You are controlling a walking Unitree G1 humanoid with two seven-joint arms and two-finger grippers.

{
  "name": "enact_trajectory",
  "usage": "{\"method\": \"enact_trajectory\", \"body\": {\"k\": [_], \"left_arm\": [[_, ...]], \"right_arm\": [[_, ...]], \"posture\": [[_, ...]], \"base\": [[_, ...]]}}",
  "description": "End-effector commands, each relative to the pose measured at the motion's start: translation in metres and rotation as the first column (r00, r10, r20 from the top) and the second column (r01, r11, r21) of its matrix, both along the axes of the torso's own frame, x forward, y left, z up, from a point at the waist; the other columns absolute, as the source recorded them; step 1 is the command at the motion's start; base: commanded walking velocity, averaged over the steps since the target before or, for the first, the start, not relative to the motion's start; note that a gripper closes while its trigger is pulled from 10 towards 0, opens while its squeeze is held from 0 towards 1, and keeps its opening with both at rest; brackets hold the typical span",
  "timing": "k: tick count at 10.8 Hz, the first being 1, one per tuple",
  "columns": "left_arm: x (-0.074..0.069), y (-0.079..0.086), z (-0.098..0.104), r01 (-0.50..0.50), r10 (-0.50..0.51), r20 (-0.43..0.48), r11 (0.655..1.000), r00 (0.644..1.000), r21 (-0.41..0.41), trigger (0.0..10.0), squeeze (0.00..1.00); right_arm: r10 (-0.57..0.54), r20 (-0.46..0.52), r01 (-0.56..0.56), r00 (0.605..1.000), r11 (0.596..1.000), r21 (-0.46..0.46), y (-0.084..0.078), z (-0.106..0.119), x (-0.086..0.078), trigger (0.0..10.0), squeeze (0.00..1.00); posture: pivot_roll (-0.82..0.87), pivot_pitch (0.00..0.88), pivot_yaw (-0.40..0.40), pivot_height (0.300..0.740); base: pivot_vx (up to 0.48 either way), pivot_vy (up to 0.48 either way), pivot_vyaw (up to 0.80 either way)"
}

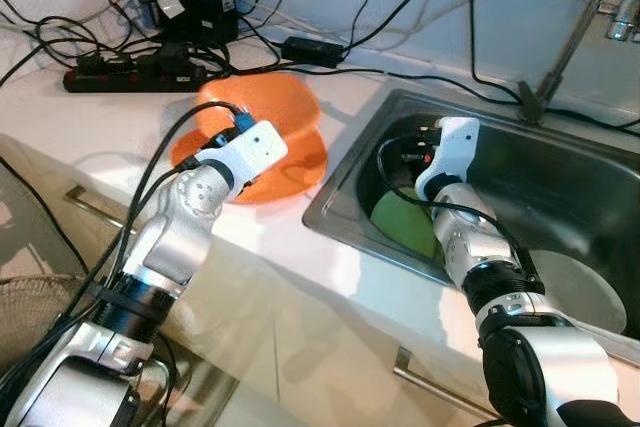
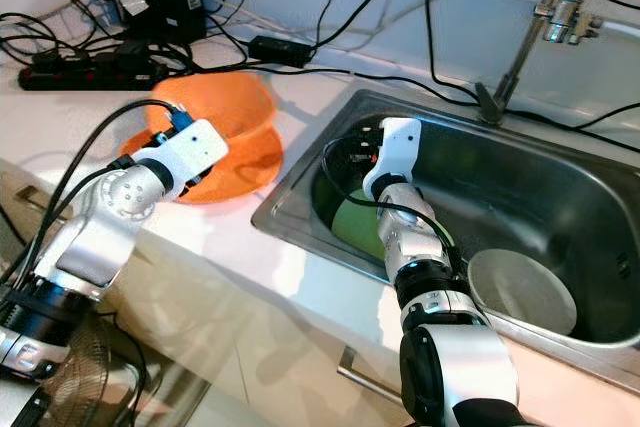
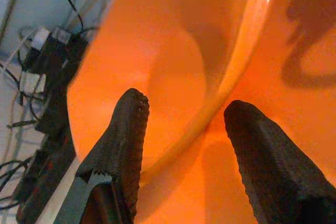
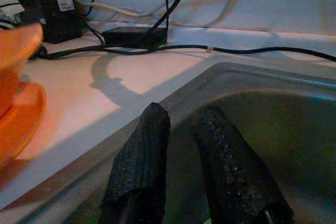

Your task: Kitchen organization

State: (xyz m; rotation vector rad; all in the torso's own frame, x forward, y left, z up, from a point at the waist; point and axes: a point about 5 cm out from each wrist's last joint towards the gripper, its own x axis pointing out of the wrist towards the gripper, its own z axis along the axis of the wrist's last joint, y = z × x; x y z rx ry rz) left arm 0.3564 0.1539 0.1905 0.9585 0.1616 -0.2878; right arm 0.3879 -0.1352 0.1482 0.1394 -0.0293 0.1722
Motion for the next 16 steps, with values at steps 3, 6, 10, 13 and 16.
{"method": "enact_trajectory", "body": {"k": [3,6,10,13,16], "left_arm": [[0.005,-0.001,-0.005,0.011,-0.009,-0.021,0.995,1.000,0.097,0.0,0.00],[0.005,-0.001,-0.007,0.022,-0.021,-0.009,0.993,1.000,0.120,0.0,0.00],[0.005,-0.002,-0.008,0.035,-0.034,-0.008,0.991,0.999,0.132,0.0,0.00],[0.005,-0.001,-0.008,0.042,-0.042,-0.002,0.987,0.999,0.158,0.0,0.00],[0.008,-0.004,0.011,0.031,-0.069,0.161,0.973,0.984,0.227,0.0,0.00]], "right_arm": [[0.003,-0.002,-0.003,1.000,1.000,0.007,0.000,0.001,0.000,10.0,0.00],[0.003,-0.007,-0.003,1.000,1.000,0.008,0.001,-0.001,-0.001,10.0,0.00],[0.013,-0.007,-0.013,1.000,1.000,0.009,0.004,0.000,-0.001,10.0,0.00],[0.019,-0.011,-0.019,1.000,1.000,0.007,0.006,-0.001,-0.001,10.0,0.00],[0.015,-0.006,-0.015,1.000,1.000,0.010,0.005,0.001,-0.001,10.0,0.00]], "posture": [[0.25,0.000,-0.061,0.740],[0.24,0.000,-0.055,0.740],[0.25,0.000,-0.055,0.740],[0.25,0.000,-0.056,0.740],[0.25,0.000,-0.058,0.740]], "base": [[0.000,0.000,0.00],[0.000,0.000,0.00],[0.000,0.000,0.00],[0.000,0.000,0.00],[0.000,0.000,0.00]]}}
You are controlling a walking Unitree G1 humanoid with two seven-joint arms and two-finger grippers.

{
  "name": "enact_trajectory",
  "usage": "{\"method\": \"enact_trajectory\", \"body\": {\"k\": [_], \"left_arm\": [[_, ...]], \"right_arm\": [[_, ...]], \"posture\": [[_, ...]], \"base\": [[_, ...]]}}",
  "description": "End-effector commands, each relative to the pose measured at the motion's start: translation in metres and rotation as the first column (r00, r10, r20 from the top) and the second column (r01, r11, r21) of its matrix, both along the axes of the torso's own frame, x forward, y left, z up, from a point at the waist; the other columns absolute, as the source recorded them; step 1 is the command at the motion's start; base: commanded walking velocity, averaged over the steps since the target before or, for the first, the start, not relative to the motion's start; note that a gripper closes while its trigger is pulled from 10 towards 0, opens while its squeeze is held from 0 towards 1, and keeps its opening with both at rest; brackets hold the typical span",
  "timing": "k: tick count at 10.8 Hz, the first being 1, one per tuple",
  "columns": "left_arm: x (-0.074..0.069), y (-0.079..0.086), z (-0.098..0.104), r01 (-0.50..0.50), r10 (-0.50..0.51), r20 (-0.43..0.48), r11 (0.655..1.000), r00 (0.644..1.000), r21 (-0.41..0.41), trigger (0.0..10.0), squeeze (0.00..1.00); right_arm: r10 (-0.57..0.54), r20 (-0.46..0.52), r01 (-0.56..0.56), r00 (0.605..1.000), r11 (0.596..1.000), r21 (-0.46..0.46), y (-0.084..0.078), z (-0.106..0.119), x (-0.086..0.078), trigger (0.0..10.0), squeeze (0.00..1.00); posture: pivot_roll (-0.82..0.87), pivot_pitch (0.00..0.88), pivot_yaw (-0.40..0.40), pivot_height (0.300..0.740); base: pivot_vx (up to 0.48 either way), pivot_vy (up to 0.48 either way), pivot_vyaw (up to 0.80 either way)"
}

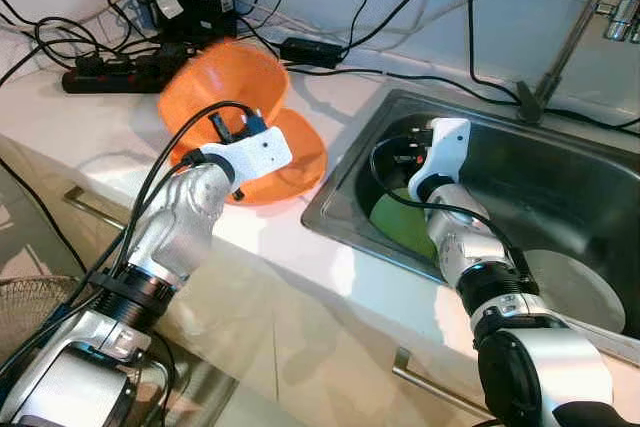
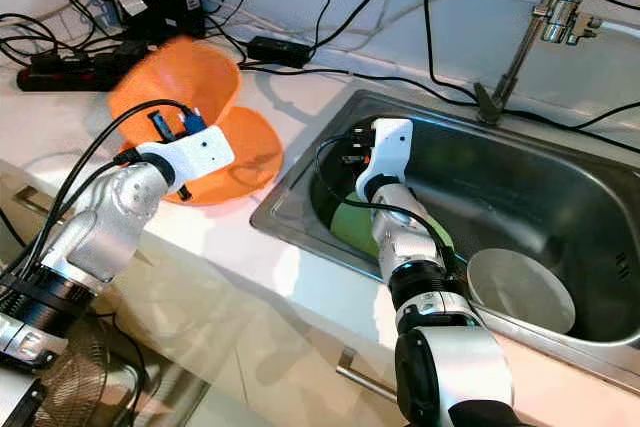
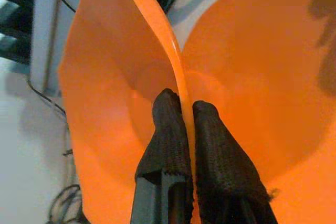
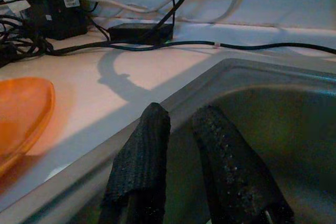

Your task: Kitchen organization

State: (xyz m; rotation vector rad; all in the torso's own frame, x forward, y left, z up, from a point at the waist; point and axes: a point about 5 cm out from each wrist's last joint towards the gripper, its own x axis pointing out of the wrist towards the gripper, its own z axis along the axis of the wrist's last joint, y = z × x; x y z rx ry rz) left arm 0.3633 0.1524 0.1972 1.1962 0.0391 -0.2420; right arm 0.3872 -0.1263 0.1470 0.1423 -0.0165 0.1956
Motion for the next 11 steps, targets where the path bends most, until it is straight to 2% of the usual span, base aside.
{"method": "enact_trajectory", "body": {"k": [1,3,4,5,6,7,8,10,11], "left_arm": [[0.001,-0.006,0.018,0.031,-0.037,0.119,0.998,0.992,0.053,0.0,0.00],[-0.001,-0.020,0.041,0.113,-0.134,0.269,0.989,0.954,0.094,0.0,0.00],[-0.003,-0.026,0.047,0.141,-0.162,0.307,0.986,0.938,0.088,0.0,0.00],[-0.004,-0.032,0.051,0.169,-0.182,0.328,0.983,0.927,0.067,8.3,0.00],[-0.005,-0.036,0.050,0.187,-0.199,0.328,0.980,0.924,0.069,10.0,0.00],[-0.006,-0.042,0.046,0.238,-0.253,0.311,0.967,0.916,0.085,10.0,0.00],[-0.006,-0.045,0.044,0.261,-0.278,0.292,0.960,0.915,0.097,10.0,0.00],[-0.006,-0.044,0.042,0.261,-0.280,0.279,0.960,0.918,0.106,10.0,0.00],[-0.005,-0.043,0.041,0.260,-0.279,0.276,0.960,0.920,0.107,10.0,0.00]], "right_arm": [[-0.014,0.014,0.014,1.000,1.000,0.021,-0.004,0.005,0.001,10.0,0.00],[-0.005,0.050,0.002,0.999,0.998,0.058,-0.002,0.017,0.004,10.0,0.00],[-0.005,0.063,0.000,0.998,0.997,0.074,-0.002,0.022,0.005,10.0,0.96],[0.004,0.080,-0.013,0.997,0.993,0.119,-0.001,0.030,0.006,10.0,1.00],[0.012,0.093,-0.026,0.996,0.988,0.152,0.000,0.036,0.007,10.0,1.00],[0.022,0.119,-0.046,0.993,0.978,0.203,-0.002,0.047,0.009,10.0,1.00],[0.018,0.147,-0.059,0.989,0.958,0.280,-0.010,0.062,0.012,10.0,1.00],[0.031,0.160,-0.088,0.987,0.927,0.364,-0.016,0.070,0.011,10.0,1.00],[0.063,0.161,-0.123,0.985,0.908,0.400,-0.014,0.070,0.010,10.0,1.00]], "posture": [[0.25,0.000,-0.059,0.740],[0.24,0.000,-0.058,0.740],[0.24,0.000,-0.057,0.740],[0.25,0.000,-0.057,0.740],[0.24,0.000,-0.054,0.740],[0.24,0.000,-0.052,0.740],[0.24,0.000,-0.050,0.740],[0.24,0.000,-0.050,0.740],[0.24,0.000,-0.047,0.740]], "base": [[0.000,0.000,0.00],[0.000,0.000,0.00],[0.000,0.000,0.00],[0.000,0.000,0.00],[0.000,0.000,0.00],[0.000,0.000,0.00],[0.000,0.000,0.00],[0.000,0.000,0.00],[0.000,0.000,0.00]]}}
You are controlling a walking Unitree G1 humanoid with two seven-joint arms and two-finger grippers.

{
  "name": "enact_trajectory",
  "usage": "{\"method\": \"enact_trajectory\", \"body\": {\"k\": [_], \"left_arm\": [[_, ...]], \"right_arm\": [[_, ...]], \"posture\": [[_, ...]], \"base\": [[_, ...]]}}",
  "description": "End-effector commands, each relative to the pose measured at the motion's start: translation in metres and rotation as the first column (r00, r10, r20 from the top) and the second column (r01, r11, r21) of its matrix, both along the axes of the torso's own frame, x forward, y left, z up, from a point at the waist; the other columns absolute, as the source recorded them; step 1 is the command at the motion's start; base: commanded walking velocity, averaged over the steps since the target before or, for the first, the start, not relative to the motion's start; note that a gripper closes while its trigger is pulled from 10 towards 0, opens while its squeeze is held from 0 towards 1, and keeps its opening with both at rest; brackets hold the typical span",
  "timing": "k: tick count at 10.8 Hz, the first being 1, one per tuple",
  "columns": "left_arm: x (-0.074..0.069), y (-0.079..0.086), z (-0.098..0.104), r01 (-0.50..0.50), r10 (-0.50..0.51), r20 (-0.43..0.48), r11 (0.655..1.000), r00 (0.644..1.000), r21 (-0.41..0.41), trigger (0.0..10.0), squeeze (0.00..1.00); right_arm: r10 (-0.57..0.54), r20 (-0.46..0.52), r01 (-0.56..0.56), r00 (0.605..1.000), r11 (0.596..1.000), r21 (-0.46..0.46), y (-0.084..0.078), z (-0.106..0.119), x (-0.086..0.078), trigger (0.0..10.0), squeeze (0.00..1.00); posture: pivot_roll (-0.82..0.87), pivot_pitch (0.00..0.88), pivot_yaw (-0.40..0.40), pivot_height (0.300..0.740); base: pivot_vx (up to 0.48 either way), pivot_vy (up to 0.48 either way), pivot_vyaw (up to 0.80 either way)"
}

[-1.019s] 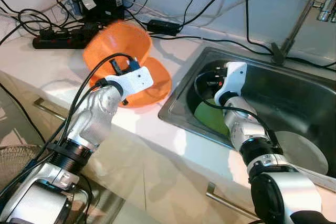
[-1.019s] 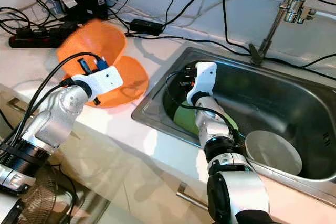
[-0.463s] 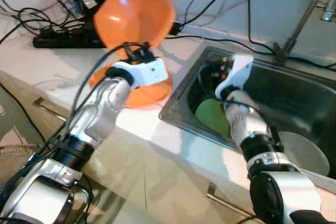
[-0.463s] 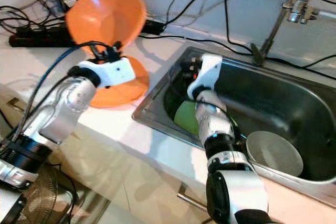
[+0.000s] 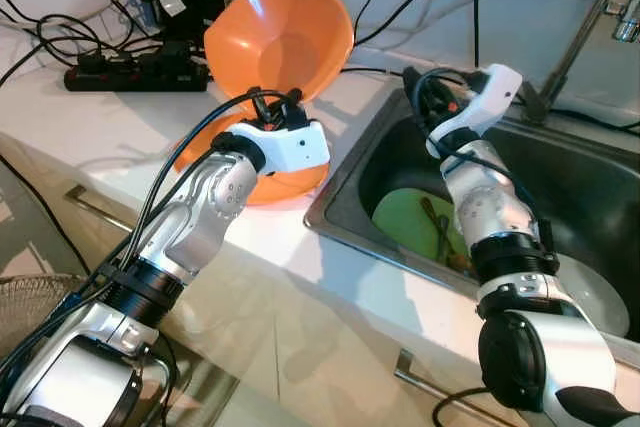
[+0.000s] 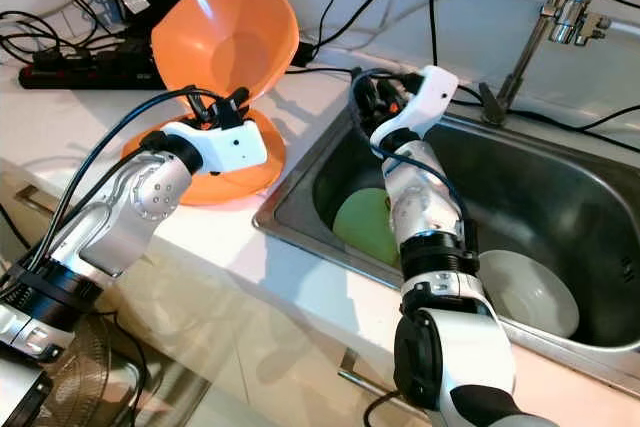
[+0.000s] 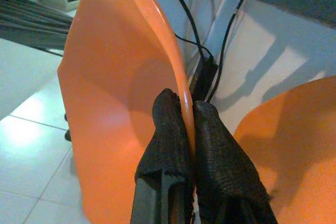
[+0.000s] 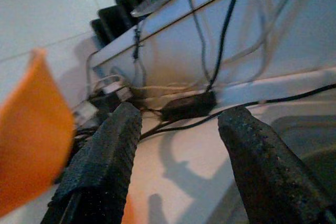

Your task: Kitchen organization

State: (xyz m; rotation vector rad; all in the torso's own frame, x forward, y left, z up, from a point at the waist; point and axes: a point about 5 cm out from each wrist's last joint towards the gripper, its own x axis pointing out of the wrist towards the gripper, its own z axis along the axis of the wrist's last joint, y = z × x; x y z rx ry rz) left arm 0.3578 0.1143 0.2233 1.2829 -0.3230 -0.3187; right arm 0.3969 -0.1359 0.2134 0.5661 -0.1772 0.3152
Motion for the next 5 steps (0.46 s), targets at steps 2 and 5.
{"method": "enact_trajectory", "body": {"k": [2,5], "left_arm": [[0.000,-0.006,0.013,0.028,-0.028,0.043,1.000,0.999,0.009,10.0,0.00],[0.000,-0.007,0.007,0.037,-0.038,0.011,0.999,0.999,0.026,10.0,0.00]], "right_arm": [[0.076,0.037,-0.077,0.996,0.996,0.036,0.004,0.006,-0.005,10.0,0.25],[0.203,0.070,-0.205,0.977,0.978,0.027,0.018,0.010,-0.013,10.0,0.00]], "posture": [[0.23,0.000,-0.044,0.740],[0.23,0.000,-0.042,0.740]], "base": [[0.000,0.000,0.00],[0.000,0.000,0.00]]}}
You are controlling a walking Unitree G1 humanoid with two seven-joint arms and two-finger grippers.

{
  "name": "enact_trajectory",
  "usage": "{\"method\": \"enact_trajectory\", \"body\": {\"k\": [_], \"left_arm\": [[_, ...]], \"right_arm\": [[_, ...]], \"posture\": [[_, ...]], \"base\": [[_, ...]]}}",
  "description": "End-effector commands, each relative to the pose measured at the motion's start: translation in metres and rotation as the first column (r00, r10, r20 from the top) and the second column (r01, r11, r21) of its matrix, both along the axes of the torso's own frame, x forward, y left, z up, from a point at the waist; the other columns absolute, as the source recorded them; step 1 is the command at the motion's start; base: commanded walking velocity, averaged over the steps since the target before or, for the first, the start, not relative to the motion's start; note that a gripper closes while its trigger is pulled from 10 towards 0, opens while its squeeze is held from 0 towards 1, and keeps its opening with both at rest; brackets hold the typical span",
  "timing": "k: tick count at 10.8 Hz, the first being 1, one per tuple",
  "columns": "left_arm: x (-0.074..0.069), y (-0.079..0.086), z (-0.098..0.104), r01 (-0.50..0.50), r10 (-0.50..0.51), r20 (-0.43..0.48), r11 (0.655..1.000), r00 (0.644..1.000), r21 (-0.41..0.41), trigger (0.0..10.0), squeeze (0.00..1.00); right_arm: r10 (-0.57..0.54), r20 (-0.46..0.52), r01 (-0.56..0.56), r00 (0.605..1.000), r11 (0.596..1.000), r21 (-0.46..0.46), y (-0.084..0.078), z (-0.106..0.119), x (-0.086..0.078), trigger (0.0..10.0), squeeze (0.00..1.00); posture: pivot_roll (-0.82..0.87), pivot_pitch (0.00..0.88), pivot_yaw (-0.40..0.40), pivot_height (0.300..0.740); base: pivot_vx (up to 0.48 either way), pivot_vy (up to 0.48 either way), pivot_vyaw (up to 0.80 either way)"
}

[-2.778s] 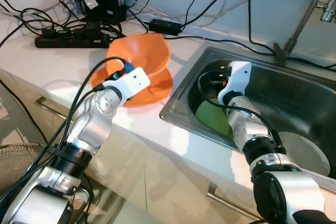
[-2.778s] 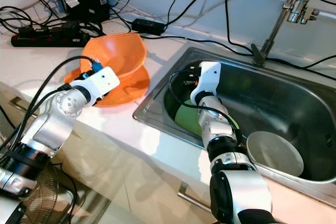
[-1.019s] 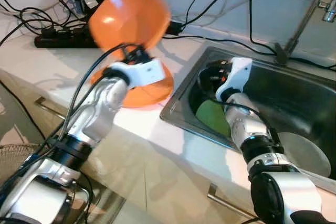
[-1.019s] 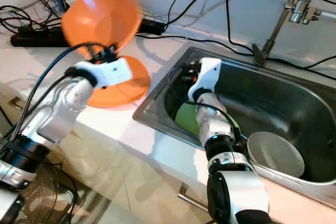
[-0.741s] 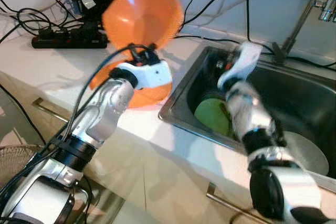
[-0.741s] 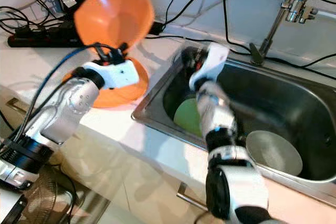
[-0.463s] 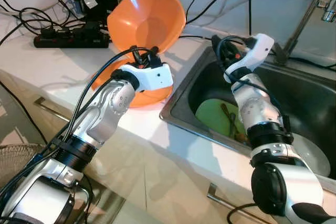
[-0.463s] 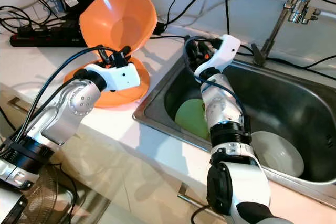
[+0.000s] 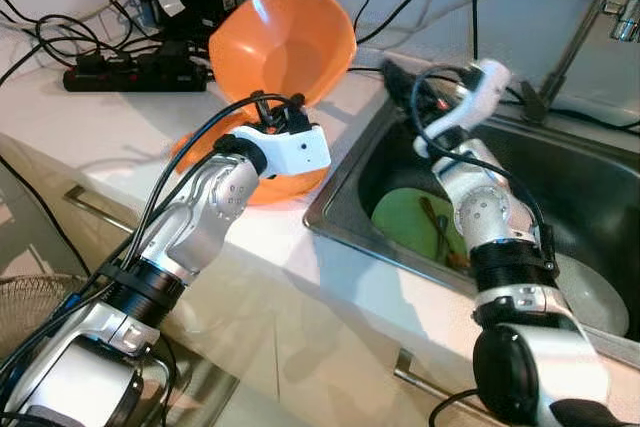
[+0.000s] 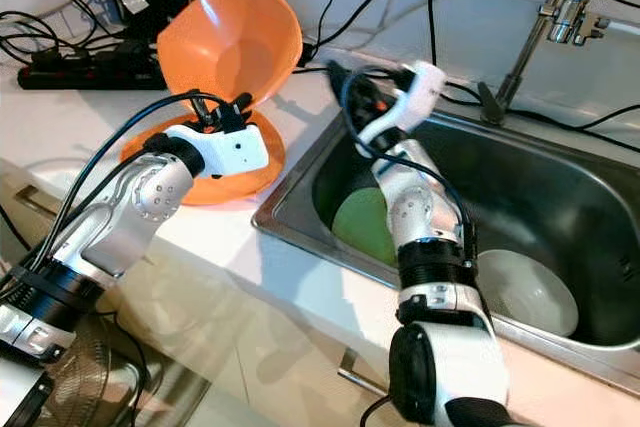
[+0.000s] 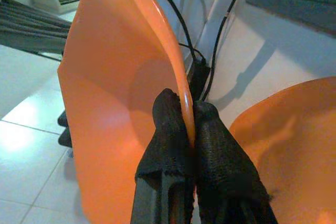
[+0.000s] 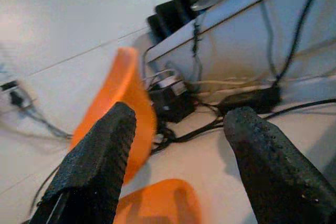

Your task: Kitchen organization

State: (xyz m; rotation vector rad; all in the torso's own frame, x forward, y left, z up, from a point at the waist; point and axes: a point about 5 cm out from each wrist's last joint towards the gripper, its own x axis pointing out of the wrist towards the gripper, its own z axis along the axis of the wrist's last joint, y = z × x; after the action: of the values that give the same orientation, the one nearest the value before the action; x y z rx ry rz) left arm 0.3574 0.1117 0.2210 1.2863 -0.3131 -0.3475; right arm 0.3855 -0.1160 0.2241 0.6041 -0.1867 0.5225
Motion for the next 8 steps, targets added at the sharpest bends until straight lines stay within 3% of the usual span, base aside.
{"method": "enact_trajectory", "body": {"k": [1,5,8], "left_arm": [[0.000,-0.006,0.009,0.026,-0.027,0.029,0.999,0.999,0.018,10.0,0.00],[0.002,-0.012,0.004,0.038,-0.039,0.014,0.999,0.999,0.033,10.0,0.00],[0.001,-0.027,0.001,0.078,-0.079,0.012,0.996,0.997,0.044,10.0,0.00]], "right_arm": [[0.024,0.002,-0.024,1.000,1.000,0.004,0.001,0.000,-0.003,10.0,0.00],[0.087,0.000,-0.087,0.996,0.996,0.019,0.011,0.002,-0.010,10.0,0.00],[0.110,-0.005,-0.110,0.994,0.994,0.020,0.018,0.003,-0.012,10.0,0.00]], "posture": [[0.23,0.000,-0.042,0.740],[0.23,0.000,-0.044,0.740],[0.23,0.000,-0.050,0.740]], "base": [[0.000,0.000,0.00],[0.000,0.000,0.00],[0.000,0.000,0.00]]}}
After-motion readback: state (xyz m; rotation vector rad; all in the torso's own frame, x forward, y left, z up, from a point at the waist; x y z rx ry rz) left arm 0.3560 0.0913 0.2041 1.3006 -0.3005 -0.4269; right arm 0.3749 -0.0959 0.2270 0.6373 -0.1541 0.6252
